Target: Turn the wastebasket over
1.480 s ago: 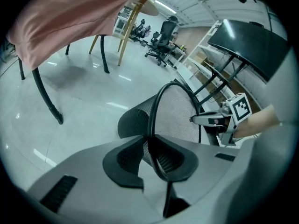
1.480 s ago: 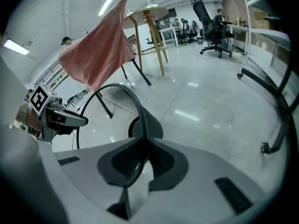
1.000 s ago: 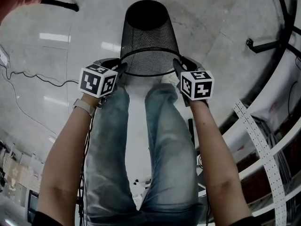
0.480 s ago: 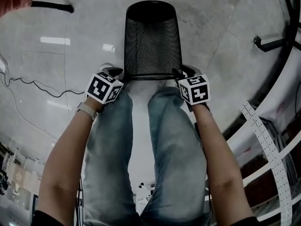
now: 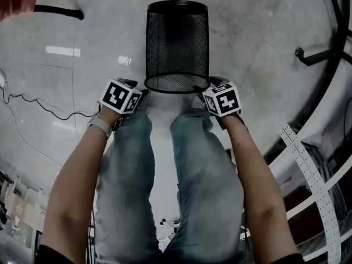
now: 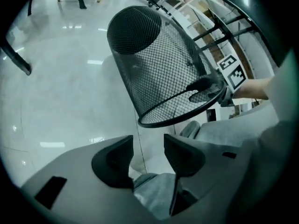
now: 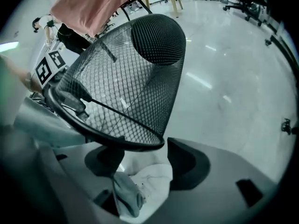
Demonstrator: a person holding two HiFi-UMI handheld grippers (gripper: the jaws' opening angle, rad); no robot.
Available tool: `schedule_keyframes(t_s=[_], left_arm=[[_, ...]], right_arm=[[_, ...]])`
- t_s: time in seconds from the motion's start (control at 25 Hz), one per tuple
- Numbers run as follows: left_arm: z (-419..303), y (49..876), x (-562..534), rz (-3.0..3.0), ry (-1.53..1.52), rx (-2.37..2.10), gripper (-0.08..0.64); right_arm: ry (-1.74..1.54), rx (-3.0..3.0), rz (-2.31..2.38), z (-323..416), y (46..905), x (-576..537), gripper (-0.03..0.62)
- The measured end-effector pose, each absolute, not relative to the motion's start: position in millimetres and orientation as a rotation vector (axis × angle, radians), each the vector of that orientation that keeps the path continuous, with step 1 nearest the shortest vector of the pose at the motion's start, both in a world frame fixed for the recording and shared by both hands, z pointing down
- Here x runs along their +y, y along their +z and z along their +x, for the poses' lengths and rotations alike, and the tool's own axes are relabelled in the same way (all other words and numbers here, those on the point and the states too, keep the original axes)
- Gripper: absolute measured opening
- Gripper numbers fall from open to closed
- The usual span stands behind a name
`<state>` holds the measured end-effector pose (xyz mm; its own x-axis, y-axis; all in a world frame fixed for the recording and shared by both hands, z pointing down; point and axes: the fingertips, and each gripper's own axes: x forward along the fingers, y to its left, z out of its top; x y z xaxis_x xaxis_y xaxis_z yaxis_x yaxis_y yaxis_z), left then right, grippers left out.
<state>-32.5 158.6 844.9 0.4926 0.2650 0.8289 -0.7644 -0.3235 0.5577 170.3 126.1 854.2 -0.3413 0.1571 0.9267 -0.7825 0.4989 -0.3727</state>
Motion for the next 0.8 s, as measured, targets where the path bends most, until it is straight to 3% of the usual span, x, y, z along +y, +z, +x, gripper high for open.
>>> schedule_keyframes(t_s=[0.24, 0.52, 0.8], left_arm=[[-27, 817, 165, 1.514, 1.025, -0.481, 0.213], [-6, 751, 145, 1.386, 0.647, -0.683, 0.213], [34, 717, 143, 1.282, 0.338, -0.816, 0.216]], right_arm=[[1.05, -1.609, 0.479, 187, 831, 114, 0.311], [0.959, -1.666, 0.37, 198, 774, 69, 0.344], [0.775, -1.873, 0.301, 157, 723, -38, 0.373]])
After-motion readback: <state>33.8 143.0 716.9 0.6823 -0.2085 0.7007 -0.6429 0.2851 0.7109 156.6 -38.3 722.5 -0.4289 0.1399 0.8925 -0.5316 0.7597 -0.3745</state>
